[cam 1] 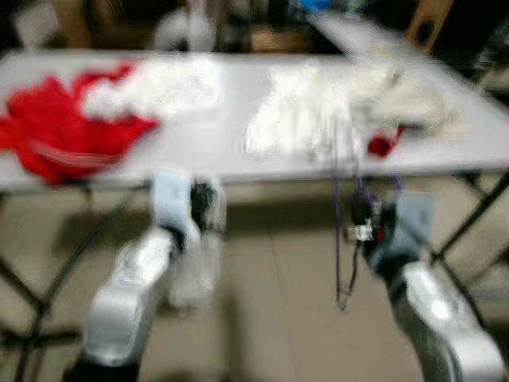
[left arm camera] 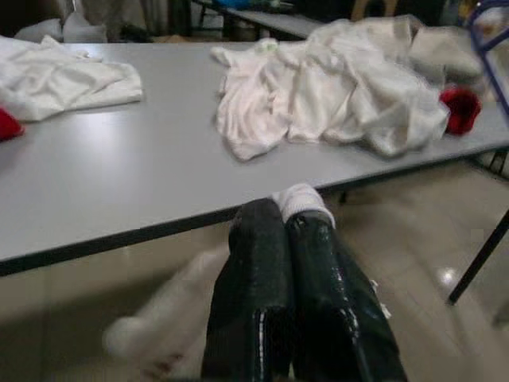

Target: Hang hanger

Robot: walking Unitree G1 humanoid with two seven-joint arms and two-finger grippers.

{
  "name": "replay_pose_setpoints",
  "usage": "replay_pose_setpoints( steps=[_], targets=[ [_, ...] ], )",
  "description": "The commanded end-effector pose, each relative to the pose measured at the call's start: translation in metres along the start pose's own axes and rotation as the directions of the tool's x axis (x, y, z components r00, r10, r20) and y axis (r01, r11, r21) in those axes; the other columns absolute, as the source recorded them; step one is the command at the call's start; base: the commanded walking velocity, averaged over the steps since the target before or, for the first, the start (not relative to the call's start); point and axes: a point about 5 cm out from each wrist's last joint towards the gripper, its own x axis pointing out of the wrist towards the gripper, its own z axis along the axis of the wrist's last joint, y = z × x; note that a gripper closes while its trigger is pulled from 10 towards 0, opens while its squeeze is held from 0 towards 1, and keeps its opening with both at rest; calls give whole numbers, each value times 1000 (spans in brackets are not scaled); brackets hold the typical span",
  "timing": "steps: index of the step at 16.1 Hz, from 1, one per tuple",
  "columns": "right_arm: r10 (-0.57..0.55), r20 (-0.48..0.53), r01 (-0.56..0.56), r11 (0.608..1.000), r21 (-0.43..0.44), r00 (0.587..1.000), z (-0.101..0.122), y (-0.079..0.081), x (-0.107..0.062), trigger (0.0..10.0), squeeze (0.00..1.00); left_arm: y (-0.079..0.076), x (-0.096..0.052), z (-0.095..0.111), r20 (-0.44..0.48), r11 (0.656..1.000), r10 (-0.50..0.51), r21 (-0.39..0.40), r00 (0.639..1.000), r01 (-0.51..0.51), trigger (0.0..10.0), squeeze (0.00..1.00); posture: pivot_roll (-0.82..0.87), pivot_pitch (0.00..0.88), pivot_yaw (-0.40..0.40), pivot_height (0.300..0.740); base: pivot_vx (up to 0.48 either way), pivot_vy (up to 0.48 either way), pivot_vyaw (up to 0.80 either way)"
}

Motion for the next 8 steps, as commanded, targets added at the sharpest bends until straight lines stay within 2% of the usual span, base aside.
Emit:
replay_pose_setpoints(
  steps=[1,4,7,8],
  targets=[
    [10,16,-11,1000,11,1000,3,2,0,10000,0,3,0,9,32,1000,5,23,999,-6,10000,0,19,0,-24,740,0,371,0],
    [10,16,-10,1000,16,1000,3,3,0,10000,0,3,-1,10,31,1000,5,26,1000,-6,10000,0,20,0,-22,740,0,365,0],
    [11,15,-12,1000,15,1000,3,2,0,10000,0,-1,1,17,65,1000,-17,5,998,17,10000,0,18,0,-19,740,0,0,0],
    [26,14,-26,1000,1,1000,4,3,1,10000,0,-2,3,19,80,998,-29,55,996,24,10000,0,13,0,-28,740,0,0,0]
  ],
)
